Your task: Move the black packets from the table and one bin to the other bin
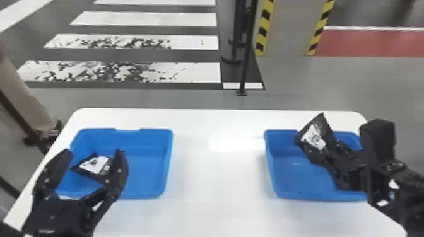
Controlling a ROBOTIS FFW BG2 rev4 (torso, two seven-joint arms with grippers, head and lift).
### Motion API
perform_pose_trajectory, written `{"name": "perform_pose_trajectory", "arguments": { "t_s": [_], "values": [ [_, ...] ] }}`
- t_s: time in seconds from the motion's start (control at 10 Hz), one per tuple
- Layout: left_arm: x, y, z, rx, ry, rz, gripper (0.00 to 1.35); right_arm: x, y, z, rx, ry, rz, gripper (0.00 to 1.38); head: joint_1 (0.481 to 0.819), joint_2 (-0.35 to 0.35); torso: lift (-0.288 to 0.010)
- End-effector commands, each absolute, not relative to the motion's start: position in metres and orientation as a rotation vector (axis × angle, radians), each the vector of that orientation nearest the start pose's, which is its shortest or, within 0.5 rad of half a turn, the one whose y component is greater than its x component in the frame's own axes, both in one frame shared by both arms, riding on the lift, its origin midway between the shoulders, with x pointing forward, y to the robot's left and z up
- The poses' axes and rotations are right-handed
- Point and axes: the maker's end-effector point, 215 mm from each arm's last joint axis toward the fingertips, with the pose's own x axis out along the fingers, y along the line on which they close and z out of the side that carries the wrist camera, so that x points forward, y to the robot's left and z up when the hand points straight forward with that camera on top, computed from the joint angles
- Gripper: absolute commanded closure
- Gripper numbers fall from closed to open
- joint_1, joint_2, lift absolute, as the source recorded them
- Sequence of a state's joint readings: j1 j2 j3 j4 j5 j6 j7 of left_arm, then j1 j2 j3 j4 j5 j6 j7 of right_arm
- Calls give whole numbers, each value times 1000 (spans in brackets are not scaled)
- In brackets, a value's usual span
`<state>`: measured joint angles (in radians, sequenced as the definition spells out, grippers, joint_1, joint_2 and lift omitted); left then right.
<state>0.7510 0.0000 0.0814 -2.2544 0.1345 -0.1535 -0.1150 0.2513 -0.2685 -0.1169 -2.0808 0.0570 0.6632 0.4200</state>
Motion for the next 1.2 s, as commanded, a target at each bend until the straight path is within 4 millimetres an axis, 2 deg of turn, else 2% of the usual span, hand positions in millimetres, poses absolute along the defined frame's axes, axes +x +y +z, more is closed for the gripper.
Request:
{"name": "perform_pose_trajectory", "arguments": {
  "t_s": [0.0, 0.2, 0.3, 0.4, 0.6, 0.7, 0.8, 0.9, 1.0, 1.1],
  "values": [
    [376, 251, -275, -63, -98, -36, 144, 475, -321, -388, -280, 451, 216, 769, 695, -48, -110],
    [377, 250, -275, -61, -98, -38, 144, 477, -356, -380, -297, 393, 158, 683, 695, -90, -110],
    [377, 251, -276, -59, -95, -36, 142, 475, -366, -381, -291, 389, 140, 587, 695, -118, -110],
    [379, 251, -287, -74, -60, -37, 142, 472, -368, -381, -296, 389, 142, 430, 695, -141, -110],
    [380, 251, -289, -75, -53, -38, 142, 469, -363, -383, -269, 382, 166, 289, 695, -153, -110],
    [383, 251, -296, -77, -27, -51, 150, 465, -349, -382, -227, 360, 205, 282, 695, -152, -110],
    [388, 249, -317, -102, 49, -76, 151, 456, -338, -377, -203, 329, 227, 280, 695, -143, -110],
    [395, 250, -348, -113, 168, -115, 150, 447, -334, -375, -180, 284, 239, 280, 695, -130, -110],
    [399, 249, -365, -121, 240, -128, 150, 432, -333, -370, -136, 236, 239, 282, 695, -126, -110],
    [406, 252, -371, -121, 272, -123, 150, 420, -339, -365, -125, 216, 219, 282, 695, -117, -110]
  ]
}}
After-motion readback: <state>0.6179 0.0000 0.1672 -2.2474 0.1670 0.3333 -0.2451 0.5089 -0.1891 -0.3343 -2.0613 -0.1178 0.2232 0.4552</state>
